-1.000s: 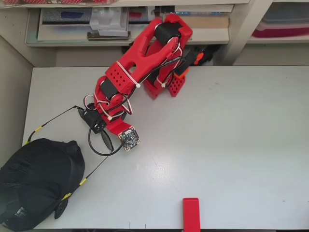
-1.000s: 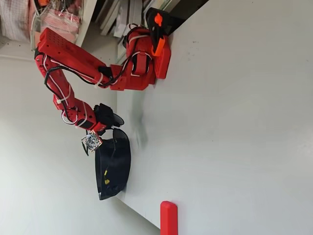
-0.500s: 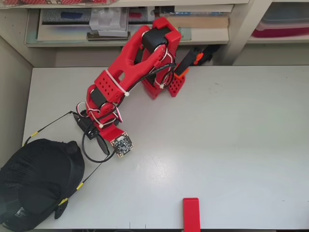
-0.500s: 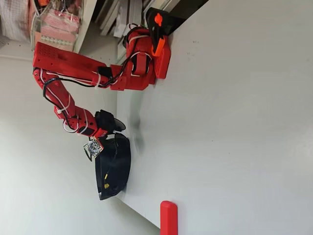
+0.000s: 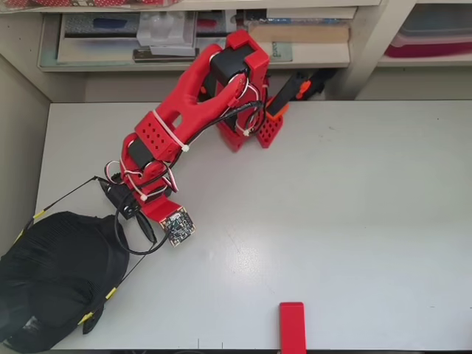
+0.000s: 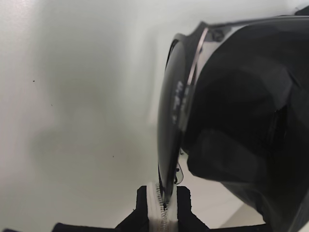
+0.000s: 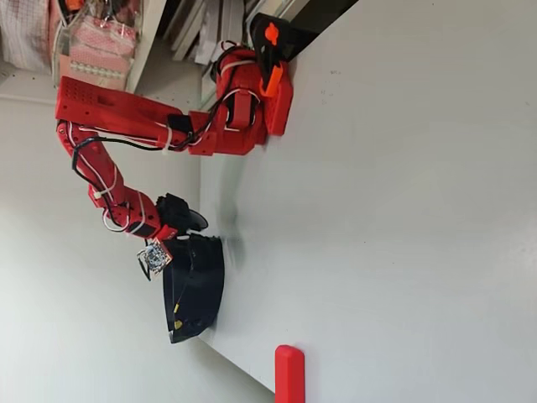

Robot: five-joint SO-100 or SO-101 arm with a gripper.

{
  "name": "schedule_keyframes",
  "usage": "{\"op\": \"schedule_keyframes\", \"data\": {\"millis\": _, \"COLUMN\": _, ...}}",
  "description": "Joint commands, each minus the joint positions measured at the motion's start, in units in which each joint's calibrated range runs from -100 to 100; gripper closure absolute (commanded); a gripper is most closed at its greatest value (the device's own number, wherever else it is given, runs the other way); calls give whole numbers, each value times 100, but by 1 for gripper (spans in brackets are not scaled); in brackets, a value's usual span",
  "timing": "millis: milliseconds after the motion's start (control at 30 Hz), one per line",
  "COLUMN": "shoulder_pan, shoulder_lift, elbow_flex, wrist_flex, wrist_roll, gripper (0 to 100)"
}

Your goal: Place Meta Rayban sunglasses on black head mold for quality assessment

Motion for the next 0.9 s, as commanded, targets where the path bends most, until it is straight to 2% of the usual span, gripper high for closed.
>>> {"op": "schedule_keyframes", "data": {"millis": 0, "shoulder_pan": 68, "shoulder_lift": 322, "elbow_flex": -1114, "wrist_flex": -38, "wrist_roll": 70, "gripper": 100}}
{"op": "schedule_keyframes", "data": {"millis": 433, "shoulder_pan": 68, "shoulder_lift": 710, "elbow_flex": -2452, "wrist_flex": 1200, "wrist_roll": 179, "gripper": 100}}
{"op": "schedule_keyframes", "data": {"millis": 867, "shoulder_pan": 68, "shoulder_lift": 727, "elbow_flex": -2552, "wrist_flex": 1225, "wrist_roll": 275, "gripper": 100}}
